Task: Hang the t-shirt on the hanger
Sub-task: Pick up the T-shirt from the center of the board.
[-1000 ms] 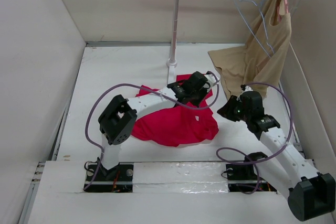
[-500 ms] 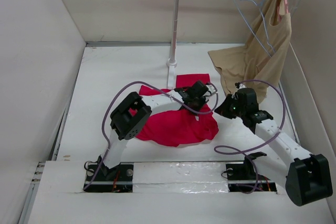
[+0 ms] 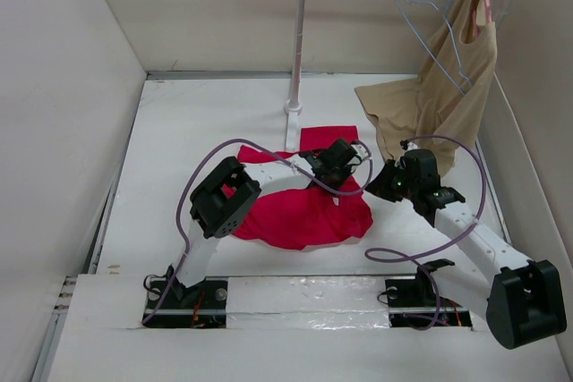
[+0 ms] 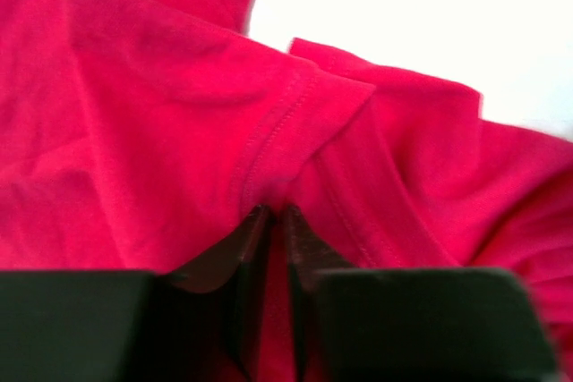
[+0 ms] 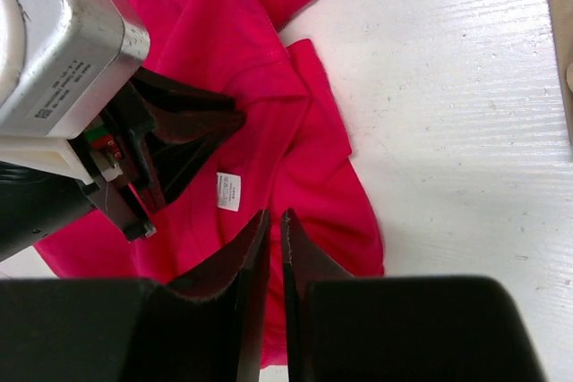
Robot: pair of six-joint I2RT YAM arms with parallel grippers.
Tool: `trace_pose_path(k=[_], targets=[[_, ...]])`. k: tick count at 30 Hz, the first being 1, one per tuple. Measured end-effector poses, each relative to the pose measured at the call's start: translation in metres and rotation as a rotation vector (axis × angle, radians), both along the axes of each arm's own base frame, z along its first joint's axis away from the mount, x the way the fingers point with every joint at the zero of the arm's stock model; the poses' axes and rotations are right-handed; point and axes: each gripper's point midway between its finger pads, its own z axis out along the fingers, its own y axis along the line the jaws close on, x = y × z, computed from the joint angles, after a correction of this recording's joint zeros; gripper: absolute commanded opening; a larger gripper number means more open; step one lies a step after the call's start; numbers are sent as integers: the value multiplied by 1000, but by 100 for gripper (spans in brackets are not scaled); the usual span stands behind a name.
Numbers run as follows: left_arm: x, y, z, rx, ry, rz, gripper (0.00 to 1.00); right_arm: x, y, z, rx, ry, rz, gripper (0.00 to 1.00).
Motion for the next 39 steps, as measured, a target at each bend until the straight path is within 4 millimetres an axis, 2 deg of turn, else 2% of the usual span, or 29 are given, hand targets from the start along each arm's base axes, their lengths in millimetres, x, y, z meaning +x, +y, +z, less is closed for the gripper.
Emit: trace_pose_path(k=[1, 4, 9, 14, 19, 23, 25, 27, 29, 35, 39], targets=[[1, 1, 0, 2, -6, 3, 0, 0, 0, 0, 0, 0, 0, 16], [4, 1, 0, 1, -22, 11, 0, 0, 0, 0, 0, 1, 0, 16], [7, 0, 0, -6, -31, 16, 0, 0, 0, 0, 0, 0, 0, 26], [10, 3, 1, -13, -33, 24, 0, 0, 0, -1, 0, 2, 1, 27], [9, 10, 13, -41, -29, 49, 0, 0, 0, -6, -5, 18, 4, 15], [10, 9, 39, -96, -48, 67, 0, 1, 1, -8, -8, 24, 7, 11], [12, 7, 53, -127, -64, 73, 0, 1, 1, -9, -8, 27, 8, 15], [13, 7, 63, -148, -72, 78, 0, 2, 2, -10, -8, 28, 11, 26], [13, 7, 68, -162, -71, 81, 0, 3, 3, -12, -9, 28, 16, 33], [5, 1, 74, -205, -32, 76, 0, 17, 7, -21, -31, 36, 37, 45], [-1, -3, 85, -250, -3, 69, 0, 28, 14, -33, -67, 44, 74, 47]])
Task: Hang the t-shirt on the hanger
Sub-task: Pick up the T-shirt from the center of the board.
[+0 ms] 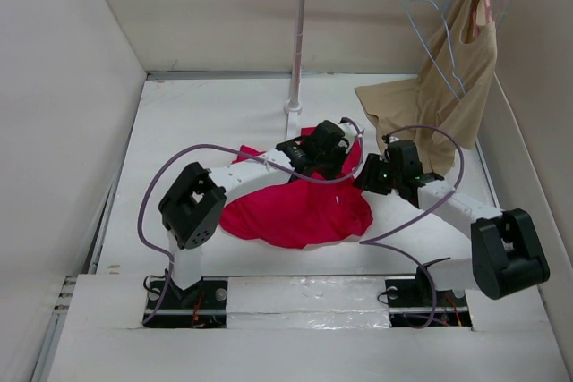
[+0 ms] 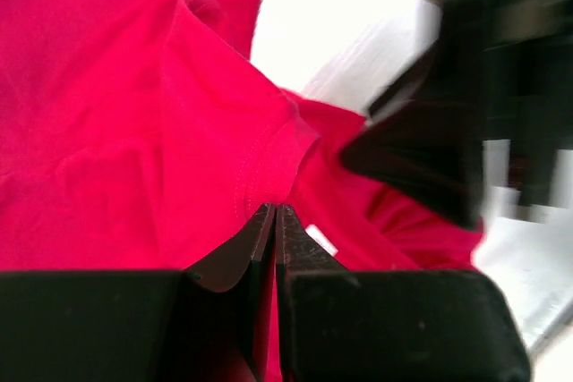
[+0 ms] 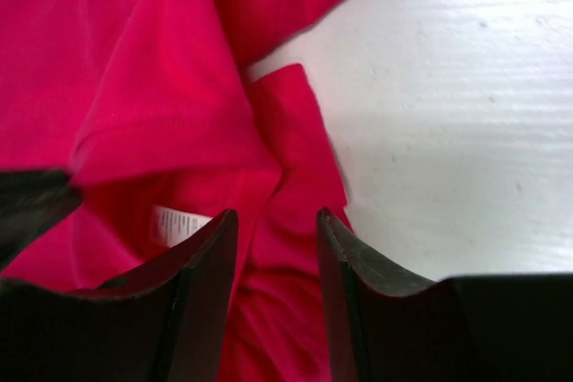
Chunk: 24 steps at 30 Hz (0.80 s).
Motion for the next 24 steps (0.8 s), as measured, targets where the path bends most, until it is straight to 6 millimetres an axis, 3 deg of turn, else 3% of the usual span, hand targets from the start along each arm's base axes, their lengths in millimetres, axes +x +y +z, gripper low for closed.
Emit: trace_pose_path(k=[8, 13, 17, 21, 22, 24], targets=[[-8, -5, 27, -78, 14, -7, 0, 24, 24, -4, -52, -48, 95, 51], [-10, -2, 29, -82, 34, 2, 0, 40, 43, 9, -66, -125, 148, 52], [-8, 5, 28, -75, 55, 21, 0, 43, 52, 16, -71, -174, 158, 46], [-3, 15, 38, -95, 58, 51, 0, 51, 53, 33, -68, -248, 131, 9], [-3, 18, 43, -104, 57, 58, 0, 52, 54, 40, -64, -272, 126, 3], [0, 23, 51, -122, 56, 73, 0, 54, 53, 53, -57, -308, 109, 0]])
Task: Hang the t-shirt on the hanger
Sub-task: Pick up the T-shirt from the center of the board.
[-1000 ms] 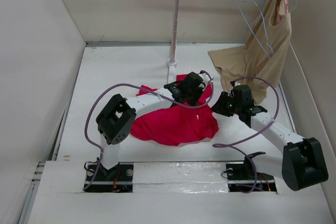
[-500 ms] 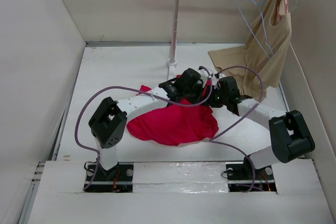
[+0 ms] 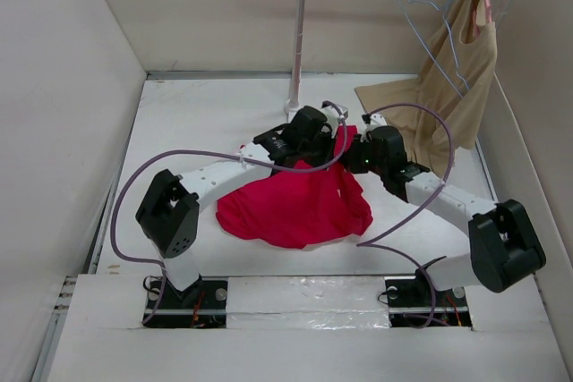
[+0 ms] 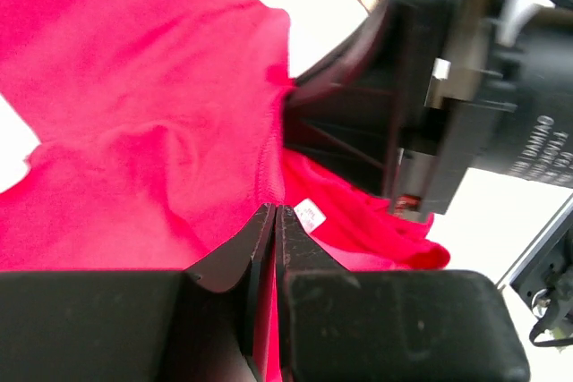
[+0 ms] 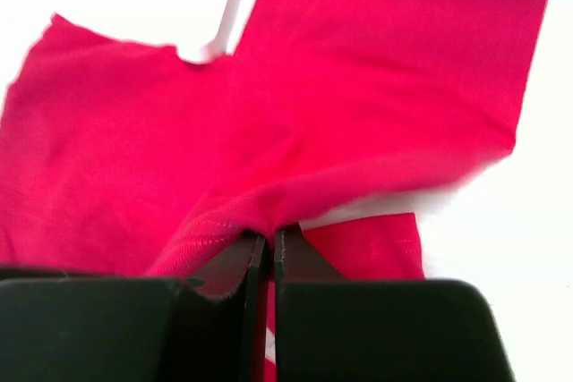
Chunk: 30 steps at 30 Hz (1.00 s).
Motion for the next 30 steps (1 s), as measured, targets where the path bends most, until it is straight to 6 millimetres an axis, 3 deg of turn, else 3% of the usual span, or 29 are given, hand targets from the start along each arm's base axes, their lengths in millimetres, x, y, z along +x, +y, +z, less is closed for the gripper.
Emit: trace_pose_path(k=[5, 9, 10, 11, 14, 17, 23, 30], targets=[[7, 9, 17, -32, -15, 31, 0, -3, -4, 17, -1, -39, -25, 0], [10, 13, 18, -29, -20, 43, 0, -14, -9, 41, 18, -75, -23, 0], [9, 13, 18, -25, -19, 42, 4, -17, -9, 47, 26, -86, -17, 0], [9, 14, 17, -21, -21, 38, 19, -21, -8, 52, 33, -89, -4, 0], [7, 13, 17, -17, -24, 9, 42, -30, -7, 56, 37, -59, 35, 0], [3, 8, 19, -36, -21, -26, 57, -34, -8, 52, 26, -2, 58, 0], [-8, -1, 22, -72, -11, -98, 60, -39, -16, 44, 24, 69, 74, 0], [-25, -17, 23, -64, -47, -159, 59, -42, -14, 51, 69, 98, 122, 0]])
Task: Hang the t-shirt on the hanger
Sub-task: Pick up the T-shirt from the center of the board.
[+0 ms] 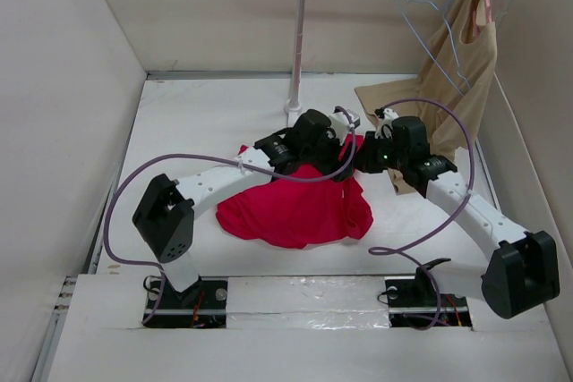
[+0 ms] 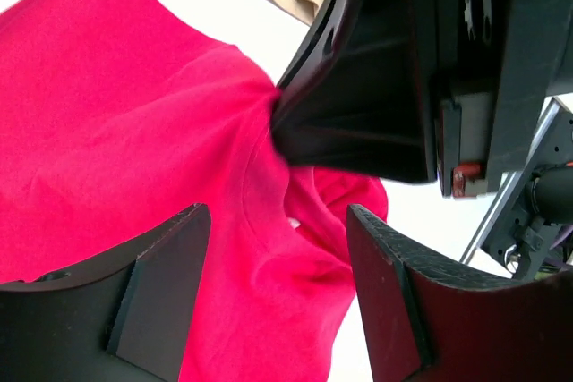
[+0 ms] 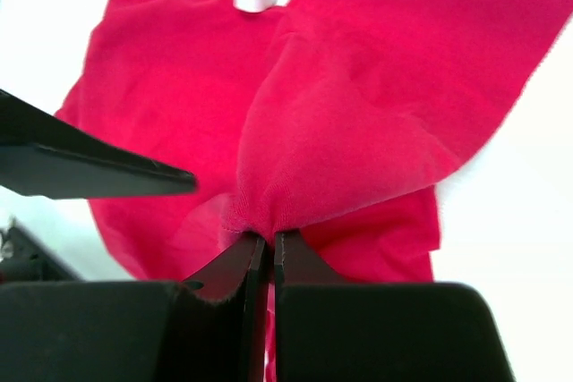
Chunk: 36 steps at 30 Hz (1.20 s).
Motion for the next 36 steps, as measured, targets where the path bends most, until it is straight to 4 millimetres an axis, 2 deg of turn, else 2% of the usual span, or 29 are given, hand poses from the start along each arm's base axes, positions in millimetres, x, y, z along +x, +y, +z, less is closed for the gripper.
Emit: trace_pose_path(k=[5, 12, 15, 16, 17, 20, 28, 32, 34, 36], targets=[[3, -4, -1, 8, -27, -6, 57, -3, 5, 6, 36, 6, 40, 0], [21, -10, -15, 66, -61, 9, 51, -2, 0, 6, 42, 12, 36, 0], [25, -9, -15, 87, -83, 15, 37, -1, -2, 7, 43, 10, 29, 0], [27, -8, -15, 94, -91, 19, 30, 0, -3, 7, 44, 10, 28, 0], [29, -7, -15, 101, -100, 25, 17, 0, -3, 7, 45, 11, 28, 0], [35, -4, -12, 112, -124, 47, 0, -3, -3, 6, 50, 26, 35, 0], [44, 2, -7, 128, -163, 97, 0, -4, -6, 6, 53, 36, 32, 0], [44, 22, 12, 100, -169, 160, 0, 1, 2, 21, 59, 14, 50, 0], [41, 39, 35, 76, -184, 212, 0, 8, 19, 38, 65, -17, 88, 0], [38, 59, 65, 39, -210, 273, 0, 13, 44, 57, 74, -45, 146, 0]])
